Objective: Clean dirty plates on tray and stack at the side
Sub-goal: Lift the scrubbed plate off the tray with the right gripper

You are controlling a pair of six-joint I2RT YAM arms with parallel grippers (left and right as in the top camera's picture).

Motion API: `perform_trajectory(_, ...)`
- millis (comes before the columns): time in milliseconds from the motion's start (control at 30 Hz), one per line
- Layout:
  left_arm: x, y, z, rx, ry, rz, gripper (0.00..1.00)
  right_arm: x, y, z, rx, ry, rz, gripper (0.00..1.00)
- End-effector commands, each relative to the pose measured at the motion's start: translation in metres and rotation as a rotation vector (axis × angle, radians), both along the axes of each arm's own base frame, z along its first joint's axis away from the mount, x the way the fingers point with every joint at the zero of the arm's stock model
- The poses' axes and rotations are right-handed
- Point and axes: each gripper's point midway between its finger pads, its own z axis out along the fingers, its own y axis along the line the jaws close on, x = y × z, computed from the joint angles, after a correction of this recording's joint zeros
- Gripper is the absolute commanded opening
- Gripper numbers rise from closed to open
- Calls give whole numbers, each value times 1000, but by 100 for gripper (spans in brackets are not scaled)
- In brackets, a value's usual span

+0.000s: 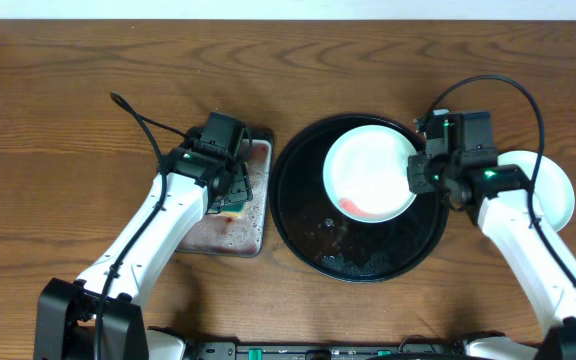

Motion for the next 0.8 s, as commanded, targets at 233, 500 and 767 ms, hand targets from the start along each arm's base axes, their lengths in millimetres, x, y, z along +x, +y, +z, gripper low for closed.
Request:
perform_trajectory(233, -1, 4, -5, 16, 11, 11, 74, 2, 5, 40, -410, -192, 1, 1)
perform_trajectory(500, -1, 4, -5, 15, 10, 11, 74, -11, 35, 72, -685, -351, 55, 1)
perform_trajectory(767, 0, 4, -5, 15, 8, 11, 74, -24, 73, 109, -788, -546, 52, 1)
